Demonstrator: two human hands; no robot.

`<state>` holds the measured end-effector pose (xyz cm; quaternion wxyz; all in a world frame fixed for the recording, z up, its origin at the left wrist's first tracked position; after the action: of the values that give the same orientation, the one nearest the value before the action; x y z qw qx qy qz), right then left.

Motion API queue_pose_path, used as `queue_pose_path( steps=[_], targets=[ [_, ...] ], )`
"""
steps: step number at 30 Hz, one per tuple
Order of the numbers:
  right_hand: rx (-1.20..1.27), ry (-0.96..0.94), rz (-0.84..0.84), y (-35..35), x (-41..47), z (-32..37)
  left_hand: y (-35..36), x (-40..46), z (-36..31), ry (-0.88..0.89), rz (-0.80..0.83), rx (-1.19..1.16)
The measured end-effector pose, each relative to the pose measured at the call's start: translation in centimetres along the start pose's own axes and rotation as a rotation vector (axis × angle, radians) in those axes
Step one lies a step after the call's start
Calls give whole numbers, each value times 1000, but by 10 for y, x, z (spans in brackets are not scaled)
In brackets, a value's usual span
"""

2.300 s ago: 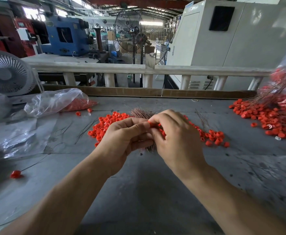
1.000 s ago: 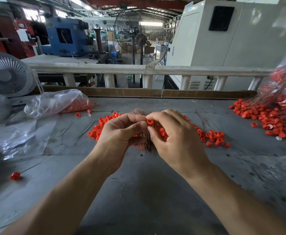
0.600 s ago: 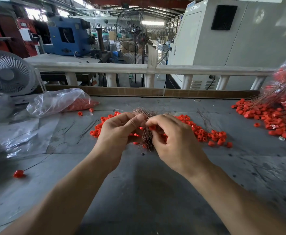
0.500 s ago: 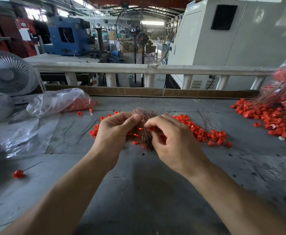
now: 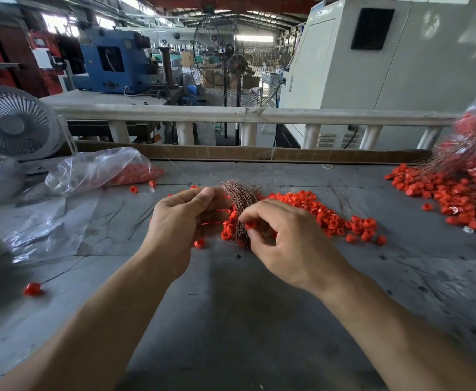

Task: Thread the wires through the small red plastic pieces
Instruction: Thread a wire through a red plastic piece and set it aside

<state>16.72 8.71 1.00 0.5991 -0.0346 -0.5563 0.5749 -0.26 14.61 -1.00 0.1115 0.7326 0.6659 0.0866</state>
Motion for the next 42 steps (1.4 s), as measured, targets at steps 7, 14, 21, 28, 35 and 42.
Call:
queue_pose_path(
  steps=[7,14,21,28,35,42],
  targets=[
    [189,99,39,4,-4,-5,-5,1,1,-13,-39,-96],
    [142,87,52,6,-3,-4,-8,0,2,-2,-89,-75],
    [91,69,50,2,-4,-6,-14,4,-1,24,-135,-48],
    [-153,180,-232,-25,0,-35,-15,6,-3,87,-151,160],
    [-504,676,-241,-76,-18,-98,-20,4,-12,240,-270,1066],
    [-536,953,-63,-86,-30,-120,-23,1,-13,93,-239,1444]
  ],
)
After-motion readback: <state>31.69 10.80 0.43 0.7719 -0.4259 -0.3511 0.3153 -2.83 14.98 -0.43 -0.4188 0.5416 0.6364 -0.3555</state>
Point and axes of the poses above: each hand's wrist, its own x-axis towards the middle knuckle, its own y-axis out of the palm, z = x × y, the point moved 4 cm from there along x, towards the middle knuckle, and after that the axes turned 3 degrees about -y, right-handed, at the moved point
